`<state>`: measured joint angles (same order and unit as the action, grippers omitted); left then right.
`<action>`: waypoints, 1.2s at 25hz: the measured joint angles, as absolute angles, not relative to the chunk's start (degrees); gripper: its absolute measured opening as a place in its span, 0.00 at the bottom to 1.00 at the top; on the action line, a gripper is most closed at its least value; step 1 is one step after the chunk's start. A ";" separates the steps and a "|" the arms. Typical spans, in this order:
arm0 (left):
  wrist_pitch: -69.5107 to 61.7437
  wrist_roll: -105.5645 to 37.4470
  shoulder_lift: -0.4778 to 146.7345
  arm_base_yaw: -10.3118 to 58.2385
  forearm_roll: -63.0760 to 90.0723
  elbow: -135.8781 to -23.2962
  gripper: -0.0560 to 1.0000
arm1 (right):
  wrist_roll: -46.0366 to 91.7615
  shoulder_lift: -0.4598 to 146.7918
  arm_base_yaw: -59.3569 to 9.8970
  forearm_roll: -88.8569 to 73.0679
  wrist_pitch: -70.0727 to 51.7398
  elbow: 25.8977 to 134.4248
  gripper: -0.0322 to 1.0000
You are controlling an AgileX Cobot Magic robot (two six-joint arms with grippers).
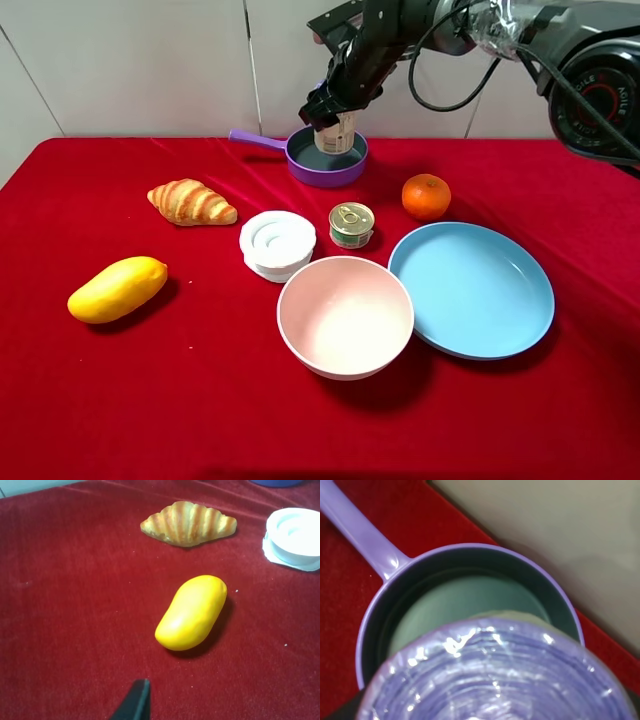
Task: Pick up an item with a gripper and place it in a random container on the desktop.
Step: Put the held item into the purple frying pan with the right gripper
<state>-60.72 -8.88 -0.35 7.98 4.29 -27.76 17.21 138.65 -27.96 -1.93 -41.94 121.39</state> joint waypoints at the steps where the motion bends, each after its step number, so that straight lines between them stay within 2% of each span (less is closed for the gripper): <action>1: -60.72 -8.88 -0.35 7.98 4.29 -27.76 0.98 | 17.21 138.75 -27.96 -1.93 -41.67 121.39 0.49; 30: -60.72 -8.88 -0.35 7.98 4.29 -27.76 0.98 | 19.26 141.70 -27.96 -4.96 -41.07 121.52 0.49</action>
